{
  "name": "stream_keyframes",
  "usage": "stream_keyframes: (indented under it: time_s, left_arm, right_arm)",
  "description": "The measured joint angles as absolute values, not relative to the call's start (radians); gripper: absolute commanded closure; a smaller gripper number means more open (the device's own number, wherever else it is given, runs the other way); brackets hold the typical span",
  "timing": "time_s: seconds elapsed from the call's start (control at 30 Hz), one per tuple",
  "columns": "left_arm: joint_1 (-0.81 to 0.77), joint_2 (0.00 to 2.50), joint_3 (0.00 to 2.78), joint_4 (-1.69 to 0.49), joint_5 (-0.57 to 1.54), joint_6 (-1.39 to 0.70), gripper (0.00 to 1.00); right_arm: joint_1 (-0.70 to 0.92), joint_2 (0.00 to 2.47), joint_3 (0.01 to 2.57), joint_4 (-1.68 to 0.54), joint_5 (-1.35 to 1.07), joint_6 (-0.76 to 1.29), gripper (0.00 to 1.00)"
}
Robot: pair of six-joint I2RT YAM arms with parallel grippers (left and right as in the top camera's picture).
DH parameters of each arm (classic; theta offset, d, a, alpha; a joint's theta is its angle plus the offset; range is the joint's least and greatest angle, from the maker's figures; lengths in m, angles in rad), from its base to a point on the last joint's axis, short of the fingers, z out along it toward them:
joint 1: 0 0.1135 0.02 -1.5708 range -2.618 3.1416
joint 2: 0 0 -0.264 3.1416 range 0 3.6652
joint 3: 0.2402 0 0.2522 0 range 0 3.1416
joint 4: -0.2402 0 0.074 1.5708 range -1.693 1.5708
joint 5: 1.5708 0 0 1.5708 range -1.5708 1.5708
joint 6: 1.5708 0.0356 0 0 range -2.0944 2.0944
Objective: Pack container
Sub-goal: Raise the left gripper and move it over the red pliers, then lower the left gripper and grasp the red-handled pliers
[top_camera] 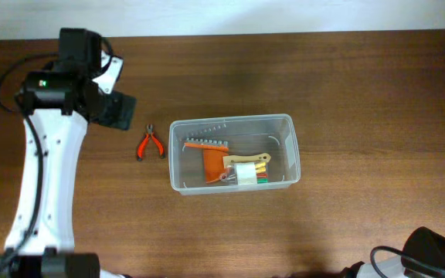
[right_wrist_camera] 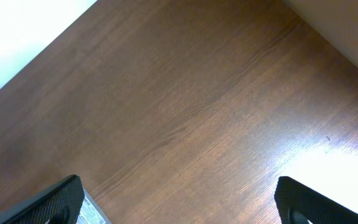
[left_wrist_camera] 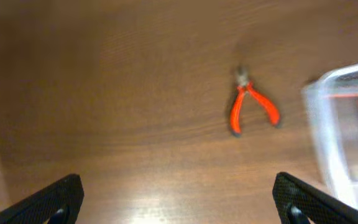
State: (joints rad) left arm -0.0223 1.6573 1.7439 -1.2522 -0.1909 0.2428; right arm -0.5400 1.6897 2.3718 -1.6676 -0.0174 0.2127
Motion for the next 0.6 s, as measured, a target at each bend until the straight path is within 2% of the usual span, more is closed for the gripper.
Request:
stream_keyframes:
  time_s: [0.23, 0.6]
  left_arm:
    - [0.015, 1.777, 1.489, -1.059, -0.164, 0.246, 0.01]
    - [-0.006, 1.972, 1.457, -1.004, -0.11, 0.246, 0.01]
  right_arm:
    - [-0.54, 1.69, 2.372, -1.668, -0.018, 0.213, 0.01]
    - [-0.54, 1.69, 2.372, -1.668, -0.017, 0.213, 0.01]
